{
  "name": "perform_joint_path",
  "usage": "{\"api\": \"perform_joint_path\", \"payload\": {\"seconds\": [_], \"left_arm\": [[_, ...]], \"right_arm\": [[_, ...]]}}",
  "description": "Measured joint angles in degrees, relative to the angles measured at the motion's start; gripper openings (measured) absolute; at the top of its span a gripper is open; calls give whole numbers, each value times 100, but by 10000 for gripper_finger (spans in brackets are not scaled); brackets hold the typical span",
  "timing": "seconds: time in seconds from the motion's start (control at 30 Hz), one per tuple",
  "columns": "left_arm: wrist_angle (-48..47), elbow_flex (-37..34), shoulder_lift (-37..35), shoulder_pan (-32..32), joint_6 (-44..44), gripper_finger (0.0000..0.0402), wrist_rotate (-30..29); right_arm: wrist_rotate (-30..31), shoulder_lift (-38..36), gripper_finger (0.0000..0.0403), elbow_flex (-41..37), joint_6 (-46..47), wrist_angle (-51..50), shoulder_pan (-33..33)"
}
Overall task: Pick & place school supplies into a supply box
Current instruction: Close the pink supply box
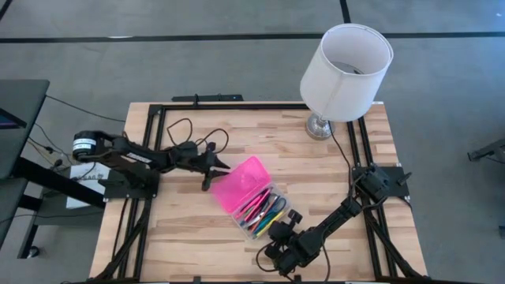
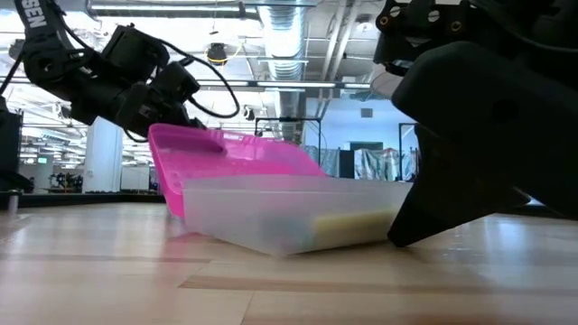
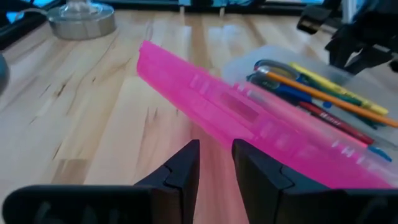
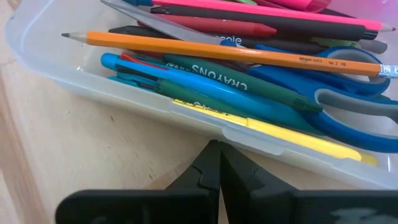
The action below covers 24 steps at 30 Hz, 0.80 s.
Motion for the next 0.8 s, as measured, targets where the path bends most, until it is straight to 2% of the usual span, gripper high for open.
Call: {"api": "perform_joint_path", "payload": {"seconds": [0.4, 0.63, 0.8], "left_arm": [[263, 10, -122, -350, -28, 96, 34], [225, -26, -69, -651, -36, 96, 328], [471, -6, -94, -771, -26, 96, 212]], "right_arm": [[2, 0, 0, 0, -19, 6, 0], [76, 13, 0, -2, -55, 31, -62], [69, 13, 0, -4, -106, 38, -171]]}}
